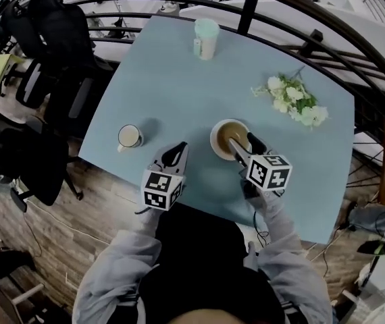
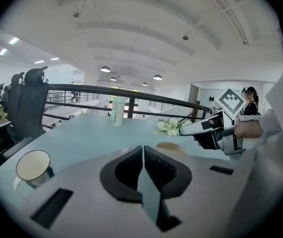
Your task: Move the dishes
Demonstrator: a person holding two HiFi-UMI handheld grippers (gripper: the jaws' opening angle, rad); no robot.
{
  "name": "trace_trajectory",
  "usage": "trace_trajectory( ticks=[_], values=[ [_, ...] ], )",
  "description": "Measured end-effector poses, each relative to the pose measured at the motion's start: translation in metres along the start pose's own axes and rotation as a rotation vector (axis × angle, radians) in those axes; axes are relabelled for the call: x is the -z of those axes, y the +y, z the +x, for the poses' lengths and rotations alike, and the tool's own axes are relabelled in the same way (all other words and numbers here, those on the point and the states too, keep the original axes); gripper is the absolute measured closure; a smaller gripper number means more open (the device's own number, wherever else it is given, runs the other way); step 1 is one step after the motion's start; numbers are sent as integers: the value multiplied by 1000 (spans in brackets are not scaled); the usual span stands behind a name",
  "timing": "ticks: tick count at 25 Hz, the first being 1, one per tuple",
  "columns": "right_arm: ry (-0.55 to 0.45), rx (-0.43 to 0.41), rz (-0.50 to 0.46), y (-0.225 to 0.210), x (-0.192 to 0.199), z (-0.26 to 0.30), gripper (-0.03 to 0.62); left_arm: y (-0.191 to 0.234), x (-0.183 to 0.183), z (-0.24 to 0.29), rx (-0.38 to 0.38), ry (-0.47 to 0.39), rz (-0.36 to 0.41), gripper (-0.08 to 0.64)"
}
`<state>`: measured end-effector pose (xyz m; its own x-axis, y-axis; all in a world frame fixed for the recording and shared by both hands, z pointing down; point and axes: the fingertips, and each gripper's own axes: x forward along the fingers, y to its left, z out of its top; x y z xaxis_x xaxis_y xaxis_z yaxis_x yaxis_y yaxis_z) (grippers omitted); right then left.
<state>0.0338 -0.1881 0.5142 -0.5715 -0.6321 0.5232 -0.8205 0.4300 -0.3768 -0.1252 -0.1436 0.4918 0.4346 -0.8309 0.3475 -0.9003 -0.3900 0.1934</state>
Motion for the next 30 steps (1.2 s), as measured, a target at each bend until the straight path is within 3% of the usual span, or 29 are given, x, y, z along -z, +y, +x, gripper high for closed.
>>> trace_trajectory(
  ticks=[10, 15, 24, 30],
  values=[
    [61, -314, -111, 118, -4, 68, 275, 71, 34, -70, -298, -20, -101, 535],
    [127, -440, -263, 181, 21, 100, 205, 115, 45, -112, -428, -36, -160, 535],
    [195, -510, -494, 245, 72, 162, 190, 178, 57, -160, -521, -26, -201, 535],
    [185, -473, -534, 260, 90, 195, 172, 201, 68, -169, -532, -2, -210, 535]
  ],
)
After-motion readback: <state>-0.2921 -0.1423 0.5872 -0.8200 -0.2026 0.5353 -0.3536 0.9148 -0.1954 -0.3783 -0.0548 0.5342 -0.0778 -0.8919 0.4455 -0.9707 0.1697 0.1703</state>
